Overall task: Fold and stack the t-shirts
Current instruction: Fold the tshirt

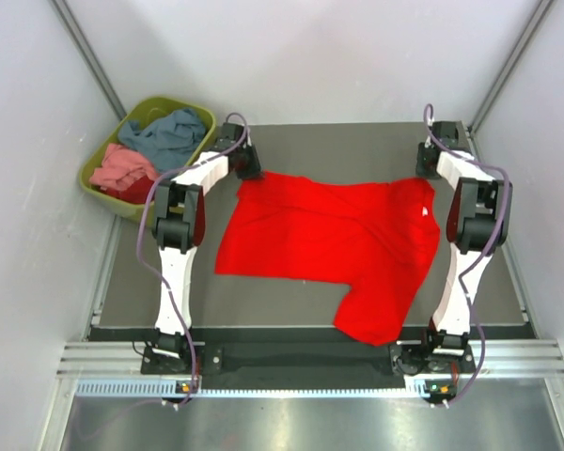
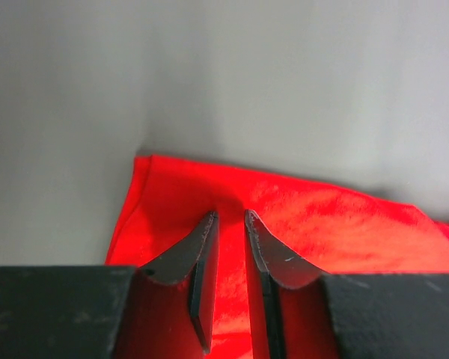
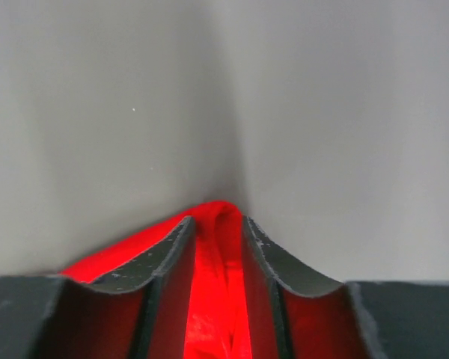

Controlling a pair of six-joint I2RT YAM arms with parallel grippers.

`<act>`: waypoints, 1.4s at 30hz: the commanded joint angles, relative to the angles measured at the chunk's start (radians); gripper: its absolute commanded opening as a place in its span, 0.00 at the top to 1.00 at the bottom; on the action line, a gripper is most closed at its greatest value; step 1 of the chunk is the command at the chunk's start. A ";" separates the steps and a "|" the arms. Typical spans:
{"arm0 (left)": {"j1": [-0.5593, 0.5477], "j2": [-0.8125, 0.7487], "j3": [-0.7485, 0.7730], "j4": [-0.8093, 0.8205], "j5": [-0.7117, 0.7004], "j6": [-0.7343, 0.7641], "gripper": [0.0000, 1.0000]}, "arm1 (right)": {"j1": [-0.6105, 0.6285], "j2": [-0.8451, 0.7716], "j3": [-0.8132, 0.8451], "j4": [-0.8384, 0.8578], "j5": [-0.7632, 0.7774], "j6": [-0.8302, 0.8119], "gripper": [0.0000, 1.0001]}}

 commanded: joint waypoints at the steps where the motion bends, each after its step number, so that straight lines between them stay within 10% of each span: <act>1: -0.002 0.049 0.056 -0.001 -0.080 0.012 0.74 | 0.014 0.016 0.061 -0.011 0.039 -0.021 0.70; 6: -0.004 0.087 0.116 -0.095 -0.214 0.012 0.74 | 0.003 0.075 0.141 -0.027 0.056 0.014 1.00; 24: 0.001 0.170 0.274 -0.172 -0.355 -0.042 0.74 | -0.124 0.172 0.179 0.336 -0.315 0.331 1.00; 31: -0.010 0.026 0.252 -0.173 -0.142 -0.013 0.68 | -0.127 0.079 0.259 0.117 -0.212 0.340 0.70; 42: -0.061 -0.428 -0.172 -0.170 0.132 -0.017 0.66 | 0.170 -0.476 -0.332 -0.078 0.048 0.194 0.79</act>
